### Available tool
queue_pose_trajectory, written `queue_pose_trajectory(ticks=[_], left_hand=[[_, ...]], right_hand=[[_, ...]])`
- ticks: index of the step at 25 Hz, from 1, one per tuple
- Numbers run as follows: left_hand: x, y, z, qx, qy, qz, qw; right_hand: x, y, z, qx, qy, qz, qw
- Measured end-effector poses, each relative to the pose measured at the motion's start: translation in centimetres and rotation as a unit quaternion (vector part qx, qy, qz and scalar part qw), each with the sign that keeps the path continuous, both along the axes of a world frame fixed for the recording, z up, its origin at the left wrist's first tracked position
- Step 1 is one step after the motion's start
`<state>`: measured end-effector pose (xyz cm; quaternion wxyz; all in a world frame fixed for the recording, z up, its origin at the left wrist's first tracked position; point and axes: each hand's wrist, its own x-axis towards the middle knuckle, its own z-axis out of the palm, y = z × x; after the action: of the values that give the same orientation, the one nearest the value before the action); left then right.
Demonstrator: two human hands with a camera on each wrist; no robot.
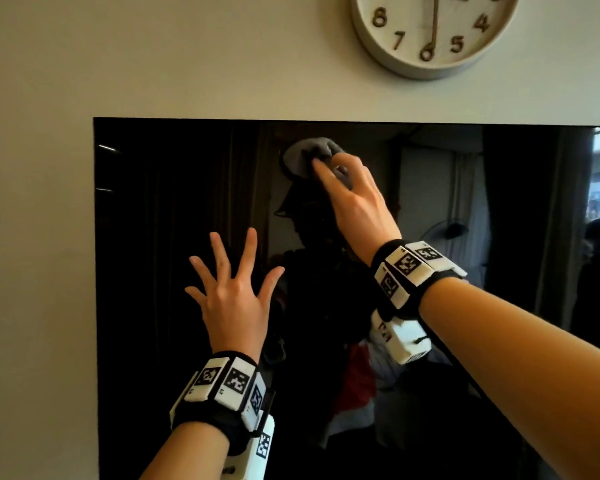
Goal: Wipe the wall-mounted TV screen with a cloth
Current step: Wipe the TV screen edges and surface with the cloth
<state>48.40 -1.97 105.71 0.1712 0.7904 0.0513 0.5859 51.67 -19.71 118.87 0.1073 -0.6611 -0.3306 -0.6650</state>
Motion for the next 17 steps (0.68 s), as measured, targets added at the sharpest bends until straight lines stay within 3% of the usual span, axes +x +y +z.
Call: queue_pose_trajectory(ticks=[4, 7, 10, 14, 17], left_hand=[[0.0, -0.1, -0.1, -0.011, -0.006, -0.004, 1.000], [-0.1, -0.3, -0.2, -0.006, -0.002, -0.002, 1.000], [-0.1, 0.0, -0.2, -0.007, 0.010, -0.007, 1.000], [-0.7, -1.4, 0.0, -0.061, 0.020, -0.051, 0.997], [-1.1, -4.7, 0.3, -0.005, 0.008, -0.057, 0.998]], right_hand=[[-0.3, -1.9, 1.3, 0.154, 0.021, 0.052, 0.987], [-0.4, -2.8, 0.2, 0.067, 0.061, 0.066, 0.994], [-0.8, -4.1, 0.8, 0.149, 0.024, 0.092, 0.984], [-1.0, -6.6, 0.9, 0.147, 0.024, 0.073, 0.986], [-1.4, -8.5, 1.1, 0.149, 0.022, 0.069, 0.986]])
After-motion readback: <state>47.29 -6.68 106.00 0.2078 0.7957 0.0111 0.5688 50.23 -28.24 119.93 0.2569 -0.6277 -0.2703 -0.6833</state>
